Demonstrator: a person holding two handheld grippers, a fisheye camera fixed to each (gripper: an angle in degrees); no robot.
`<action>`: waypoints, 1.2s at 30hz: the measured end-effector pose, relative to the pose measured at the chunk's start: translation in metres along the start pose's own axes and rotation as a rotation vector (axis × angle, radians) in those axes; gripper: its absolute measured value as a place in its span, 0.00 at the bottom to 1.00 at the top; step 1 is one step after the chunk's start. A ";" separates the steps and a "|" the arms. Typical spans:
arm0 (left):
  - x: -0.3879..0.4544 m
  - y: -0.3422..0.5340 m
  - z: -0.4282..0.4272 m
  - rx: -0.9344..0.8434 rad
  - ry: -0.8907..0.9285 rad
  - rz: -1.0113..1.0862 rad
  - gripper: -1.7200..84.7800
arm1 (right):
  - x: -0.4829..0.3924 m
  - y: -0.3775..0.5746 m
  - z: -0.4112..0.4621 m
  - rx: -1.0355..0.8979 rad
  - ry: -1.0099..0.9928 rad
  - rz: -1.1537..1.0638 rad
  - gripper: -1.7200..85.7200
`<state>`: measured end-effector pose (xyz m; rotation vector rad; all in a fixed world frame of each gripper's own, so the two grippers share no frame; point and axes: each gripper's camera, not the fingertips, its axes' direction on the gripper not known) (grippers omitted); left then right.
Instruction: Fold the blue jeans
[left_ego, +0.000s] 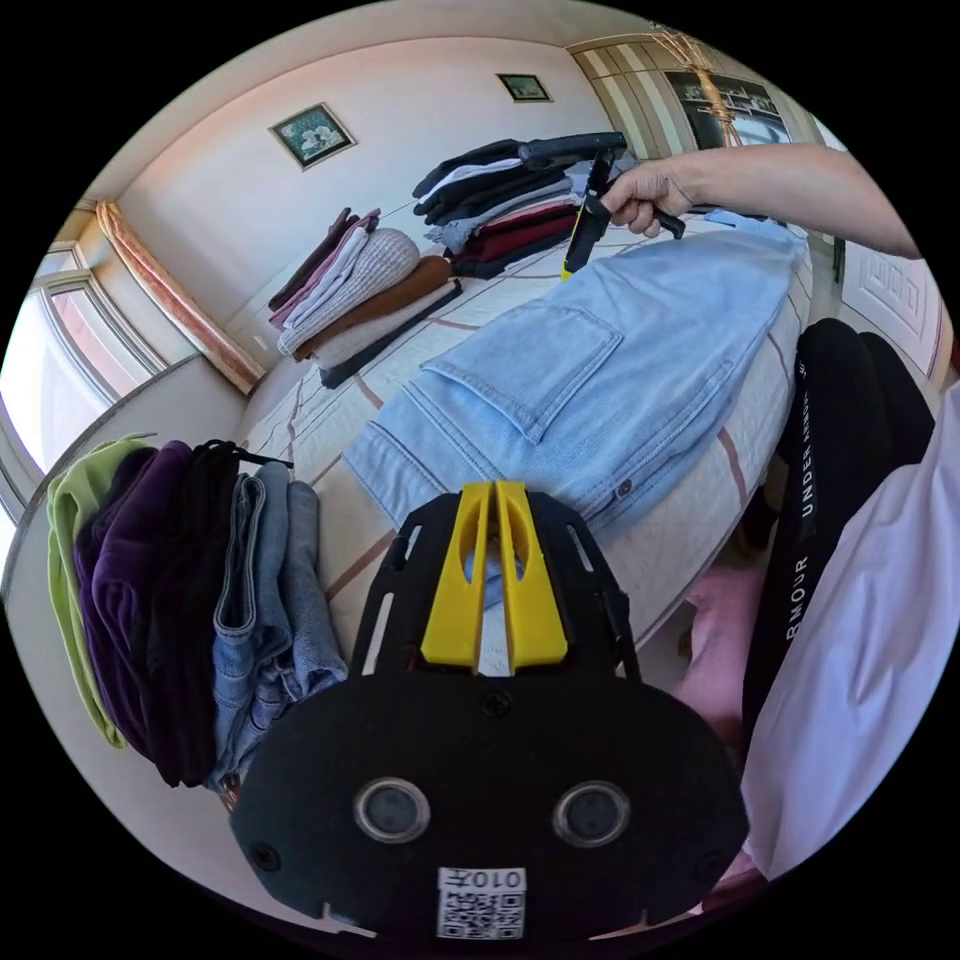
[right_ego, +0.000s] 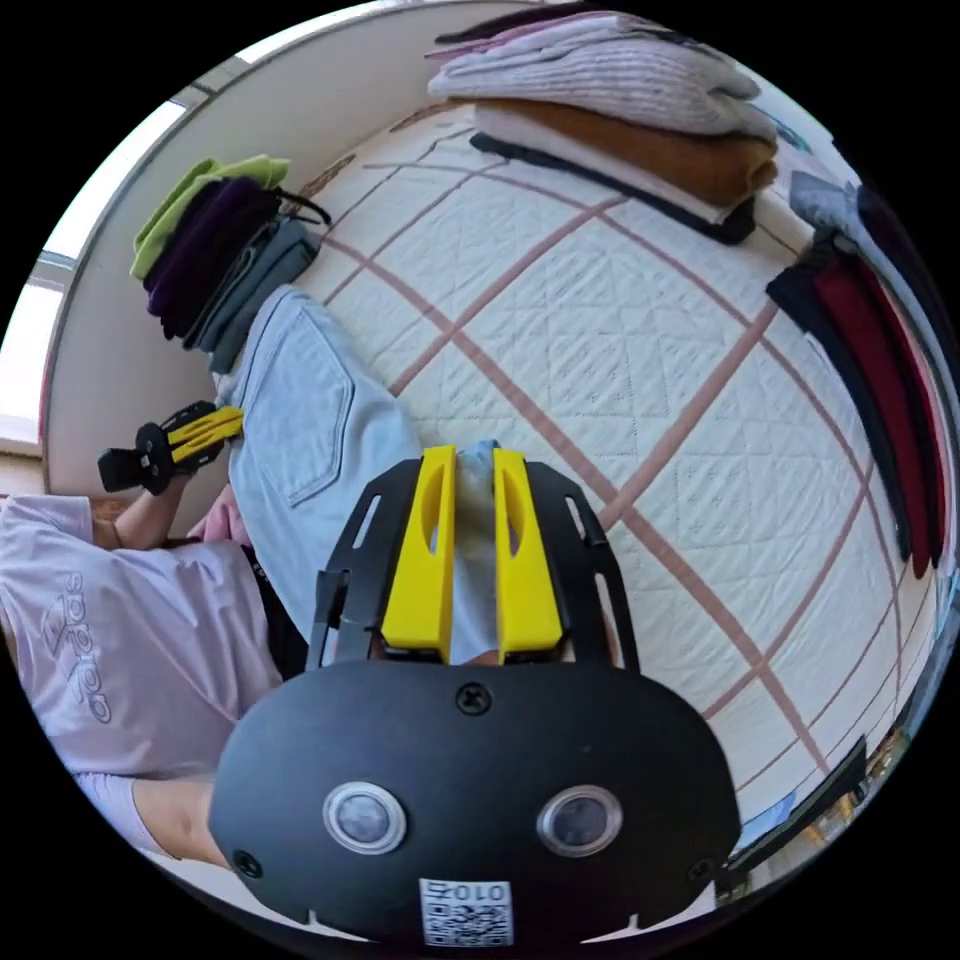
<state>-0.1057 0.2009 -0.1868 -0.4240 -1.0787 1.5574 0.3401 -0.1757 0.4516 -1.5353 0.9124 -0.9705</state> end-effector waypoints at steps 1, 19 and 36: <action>0.001 -0.001 0.000 -0.003 -0.003 0.000 0.02 | -0.007 0.001 -0.007 0.003 0.047 -0.025 0.06; 0.031 -0.040 -0.004 -0.115 -0.188 0.078 0.02 | -0.008 0.077 -0.036 0.483 0.051 0.252 0.06; 0.000 -0.076 0.083 -0.259 0.290 -0.181 0.02 | -0.082 0.256 0.083 0.392 -0.014 0.423 0.04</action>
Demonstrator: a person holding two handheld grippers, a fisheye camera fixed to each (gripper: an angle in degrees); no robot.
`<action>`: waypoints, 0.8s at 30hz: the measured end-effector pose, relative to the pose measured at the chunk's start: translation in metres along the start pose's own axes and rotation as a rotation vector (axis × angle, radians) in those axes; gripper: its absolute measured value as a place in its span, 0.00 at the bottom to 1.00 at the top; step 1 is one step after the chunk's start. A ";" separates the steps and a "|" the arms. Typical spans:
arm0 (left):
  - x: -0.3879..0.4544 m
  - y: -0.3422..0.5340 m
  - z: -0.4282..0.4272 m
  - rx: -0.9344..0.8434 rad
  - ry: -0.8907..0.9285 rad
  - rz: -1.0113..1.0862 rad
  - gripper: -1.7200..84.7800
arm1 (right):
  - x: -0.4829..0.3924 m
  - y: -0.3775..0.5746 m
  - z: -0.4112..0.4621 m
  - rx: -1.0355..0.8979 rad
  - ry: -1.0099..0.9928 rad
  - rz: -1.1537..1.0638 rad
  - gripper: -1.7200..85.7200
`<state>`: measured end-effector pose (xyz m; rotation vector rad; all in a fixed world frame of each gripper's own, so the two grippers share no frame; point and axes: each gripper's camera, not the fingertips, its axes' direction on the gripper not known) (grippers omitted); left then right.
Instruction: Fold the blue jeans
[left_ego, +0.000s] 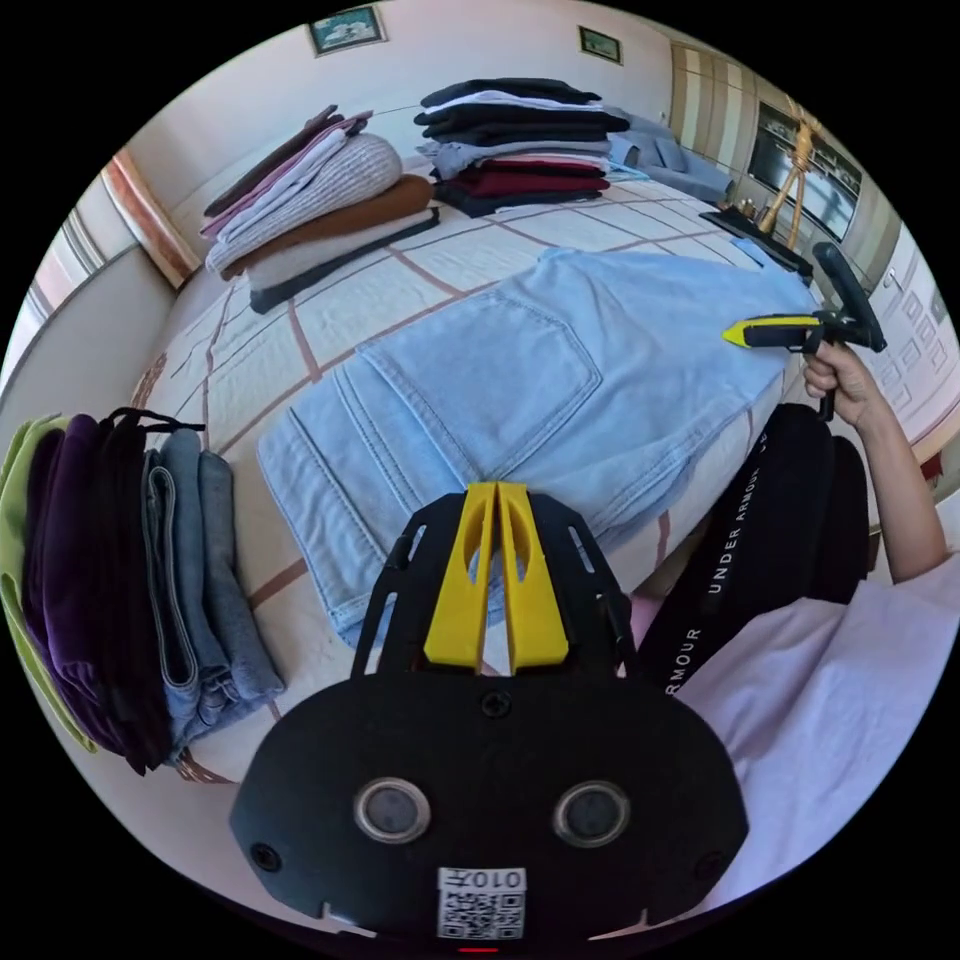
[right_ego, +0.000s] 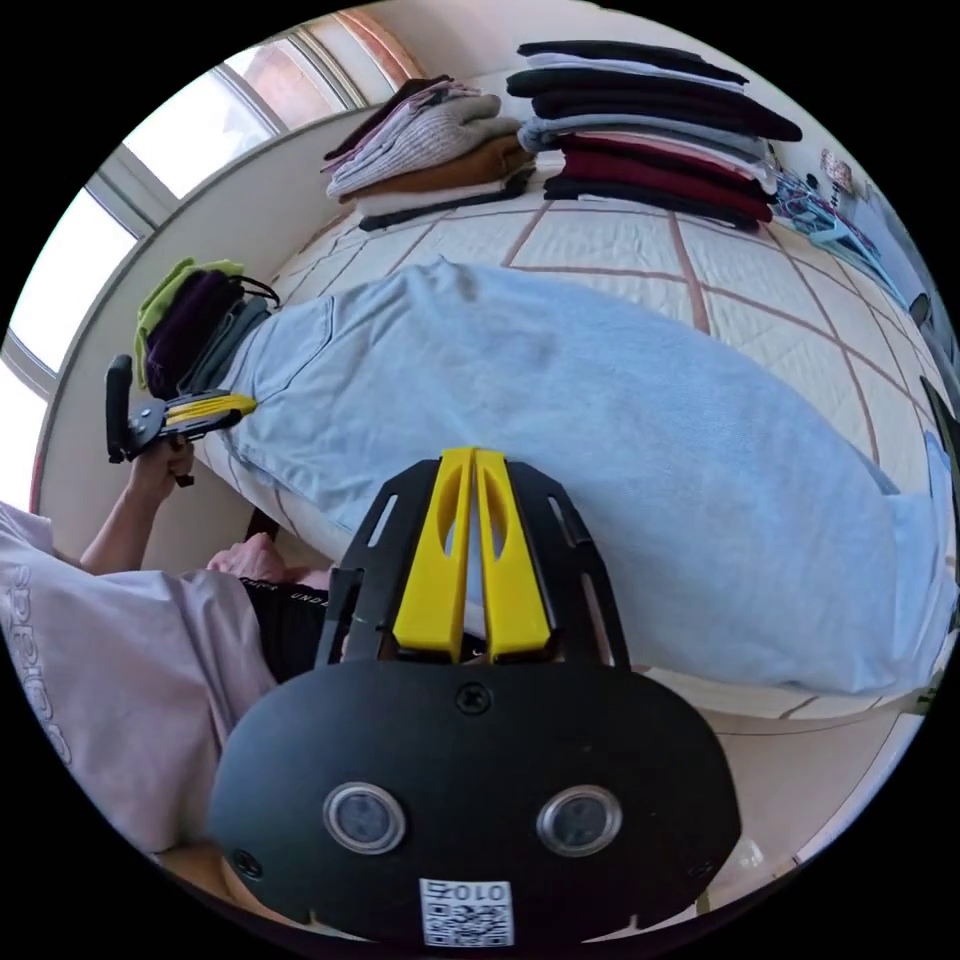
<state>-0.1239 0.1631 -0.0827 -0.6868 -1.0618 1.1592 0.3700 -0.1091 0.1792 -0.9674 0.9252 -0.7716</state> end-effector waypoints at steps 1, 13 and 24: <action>-0.001 -0.001 -0.002 0.001 0.003 -0.006 0.02 | 0.001 0.004 -0.007 0.029 -0.026 -0.009 0.04; 0.069 -0.060 -0.019 0.201 -0.066 0.095 0.02 | 0.143 0.100 -0.130 0.340 0.584 0.377 0.08; 0.117 -0.072 0.042 0.070 -0.106 0.150 0.02 | 0.334 0.108 -0.112 0.273 0.379 0.651 0.14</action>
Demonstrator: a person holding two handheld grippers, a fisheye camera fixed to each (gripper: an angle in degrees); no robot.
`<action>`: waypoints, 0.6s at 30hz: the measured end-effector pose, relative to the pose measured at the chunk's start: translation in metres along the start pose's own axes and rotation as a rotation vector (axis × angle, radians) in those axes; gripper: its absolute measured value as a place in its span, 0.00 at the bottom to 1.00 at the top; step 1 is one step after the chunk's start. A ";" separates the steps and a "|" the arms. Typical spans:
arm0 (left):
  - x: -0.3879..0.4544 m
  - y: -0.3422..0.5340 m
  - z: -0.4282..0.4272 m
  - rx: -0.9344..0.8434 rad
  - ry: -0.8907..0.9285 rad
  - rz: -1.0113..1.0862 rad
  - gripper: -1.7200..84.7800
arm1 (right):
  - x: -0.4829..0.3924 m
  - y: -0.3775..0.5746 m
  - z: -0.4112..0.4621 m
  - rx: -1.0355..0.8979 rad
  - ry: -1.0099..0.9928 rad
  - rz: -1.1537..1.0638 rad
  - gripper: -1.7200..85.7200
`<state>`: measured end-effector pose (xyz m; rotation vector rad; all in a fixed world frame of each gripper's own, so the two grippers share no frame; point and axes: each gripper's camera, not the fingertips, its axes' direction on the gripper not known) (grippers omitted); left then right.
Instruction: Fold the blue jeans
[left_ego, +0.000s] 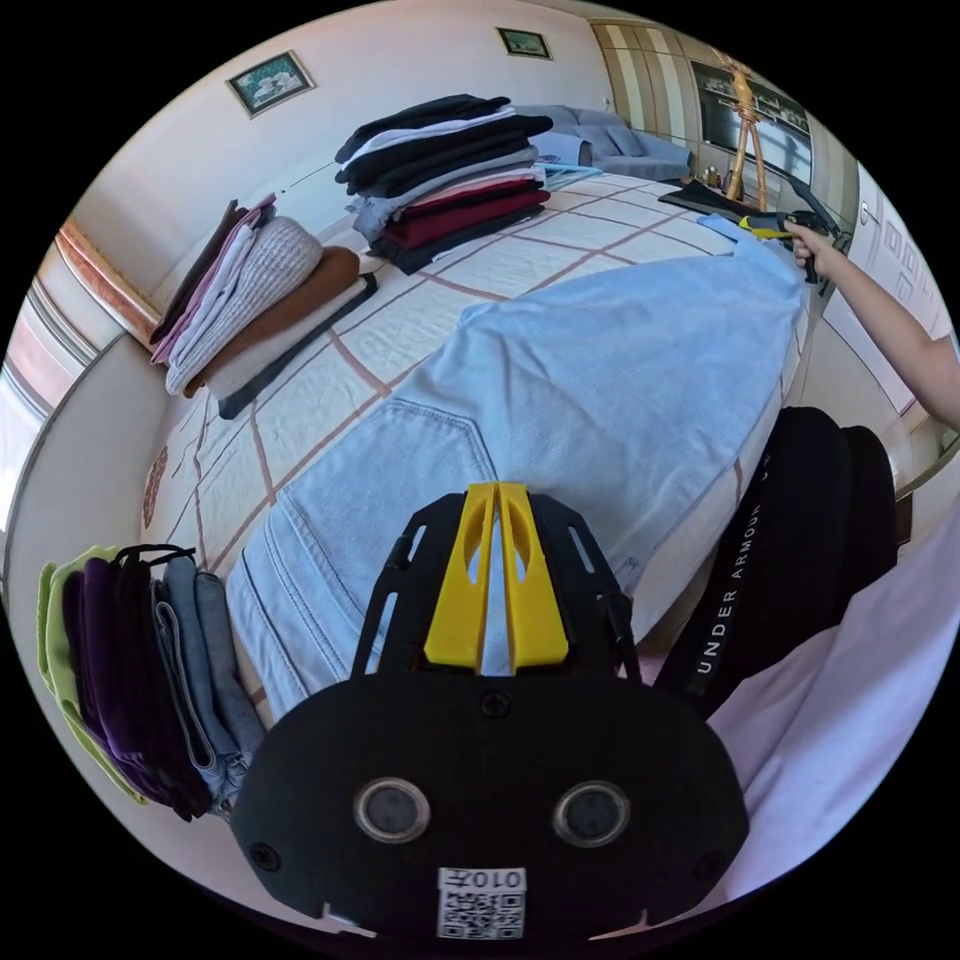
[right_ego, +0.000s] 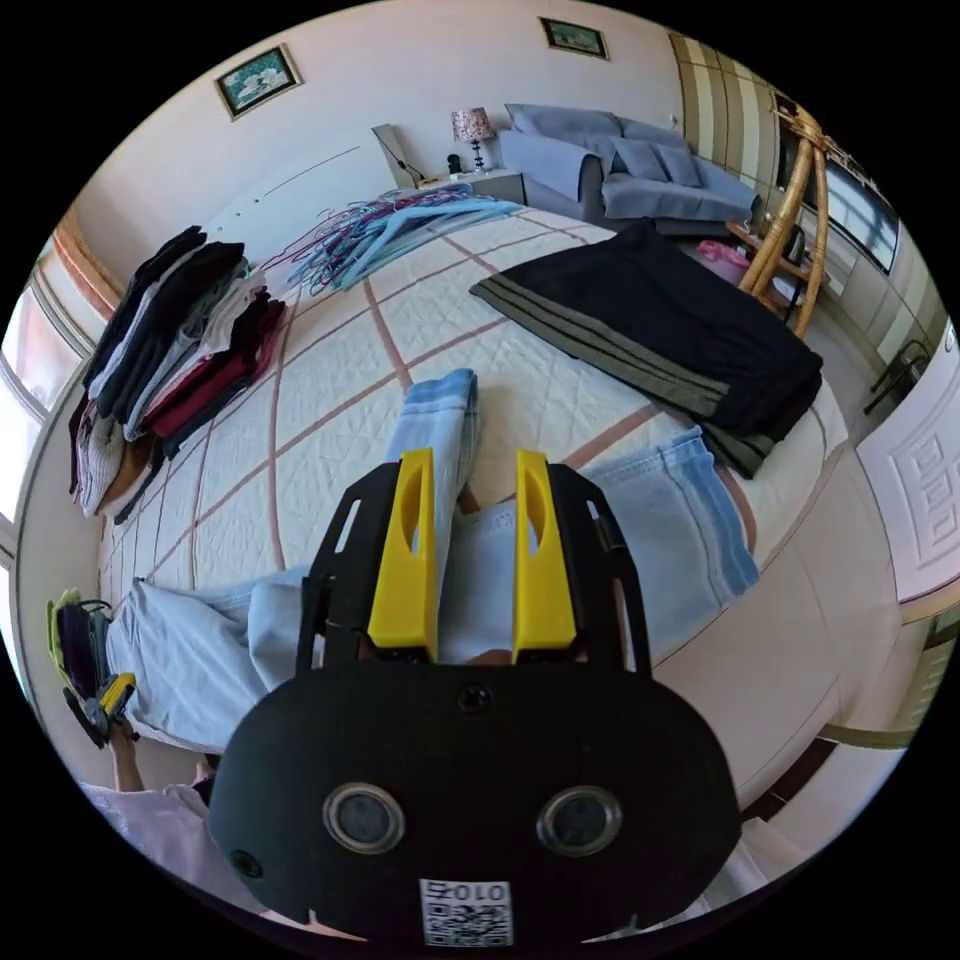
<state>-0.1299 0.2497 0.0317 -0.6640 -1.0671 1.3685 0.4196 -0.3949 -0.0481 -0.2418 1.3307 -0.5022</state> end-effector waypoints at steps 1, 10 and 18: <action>0.001 0.000 0.001 -0.001 -0.001 0.000 0.02 | 0.004 -0.005 0.011 -0.019 -0.054 0.002 0.13; 0.013 -0.001 0.014 -0.017 -0.007 0.000 0.02 | -0.015 0.010 0.012 -0.022 -0.049 -0.179 0.07; 0.021 0.004 0.020 -0.012 -0.008 -0.021 0.02 | 0.127 0.081 -0.067 0.319 -0.221 0.156 0.07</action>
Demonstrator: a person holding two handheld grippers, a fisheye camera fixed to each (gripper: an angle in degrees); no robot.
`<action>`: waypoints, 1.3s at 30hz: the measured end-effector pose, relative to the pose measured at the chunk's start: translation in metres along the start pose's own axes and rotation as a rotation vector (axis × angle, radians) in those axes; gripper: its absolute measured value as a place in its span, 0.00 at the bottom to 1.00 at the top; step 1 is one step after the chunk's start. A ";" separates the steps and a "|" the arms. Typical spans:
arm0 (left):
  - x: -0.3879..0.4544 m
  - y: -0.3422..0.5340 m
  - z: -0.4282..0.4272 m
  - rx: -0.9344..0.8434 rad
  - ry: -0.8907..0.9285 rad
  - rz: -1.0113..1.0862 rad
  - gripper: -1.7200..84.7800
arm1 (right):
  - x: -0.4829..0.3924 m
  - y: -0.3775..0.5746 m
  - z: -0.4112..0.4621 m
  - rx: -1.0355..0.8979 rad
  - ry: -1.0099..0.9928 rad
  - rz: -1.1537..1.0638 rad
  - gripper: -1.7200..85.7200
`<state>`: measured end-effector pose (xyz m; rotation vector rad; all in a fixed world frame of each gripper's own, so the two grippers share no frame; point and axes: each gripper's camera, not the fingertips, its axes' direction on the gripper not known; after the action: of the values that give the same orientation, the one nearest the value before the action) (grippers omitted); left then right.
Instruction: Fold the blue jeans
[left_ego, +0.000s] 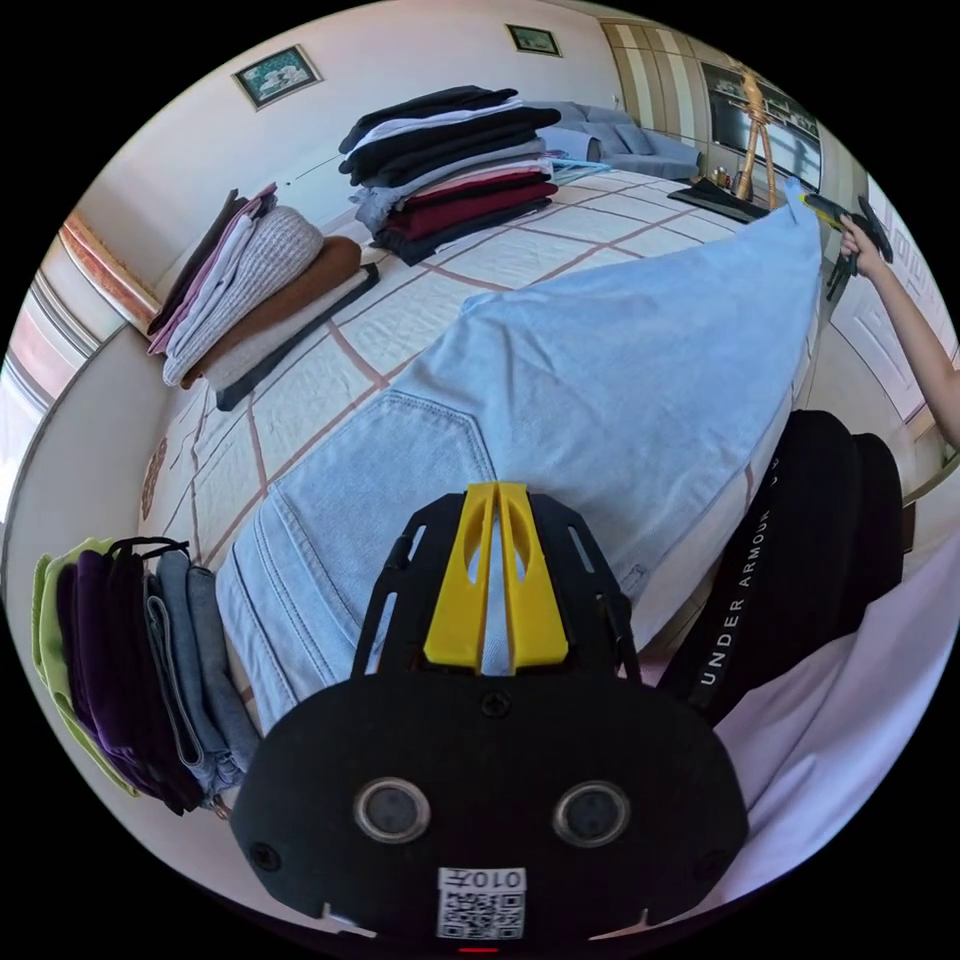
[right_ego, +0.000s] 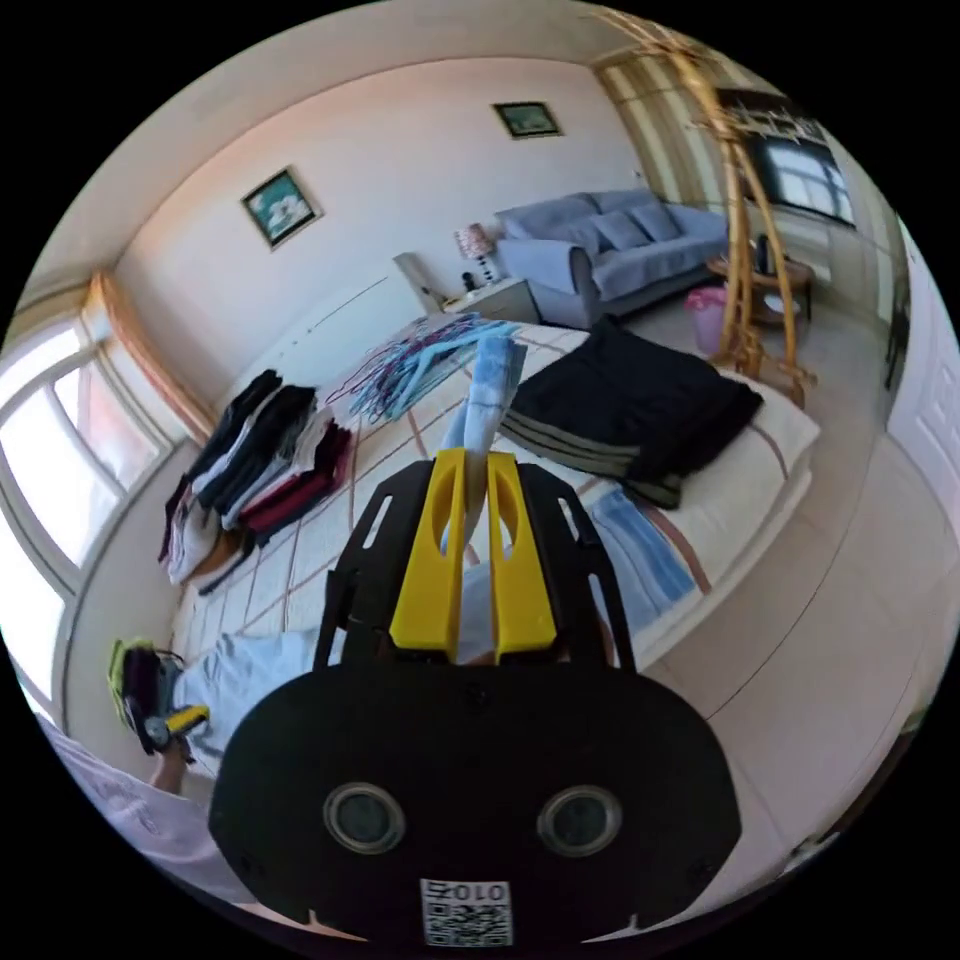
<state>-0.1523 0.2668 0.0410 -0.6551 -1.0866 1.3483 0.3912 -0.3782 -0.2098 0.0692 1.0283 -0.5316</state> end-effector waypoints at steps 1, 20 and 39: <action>0.001 0.000 0.000 0.000 -0.002 -0.001 0.02 | 0.029 0.010 0.009 -0.043 -0.028 0.059 0.08; 0.027 0.005 0.002 -0.028 -0.066 0.015 0.02 | 0.157 0.053 0.064 -0.172 -0.005 0.185 0.11; 0.020 0.021 0.001 -0.007 -0.025 -0.050 0.02 | 0.020 -0.053 0.020 -0.120 -0.162 -0.312 0.07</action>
<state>-0.1649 0.2891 0.0270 -0.6137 -1.1214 1.3132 0.3916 -0.4382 -0.2057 -0.2404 0.9145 -0.7444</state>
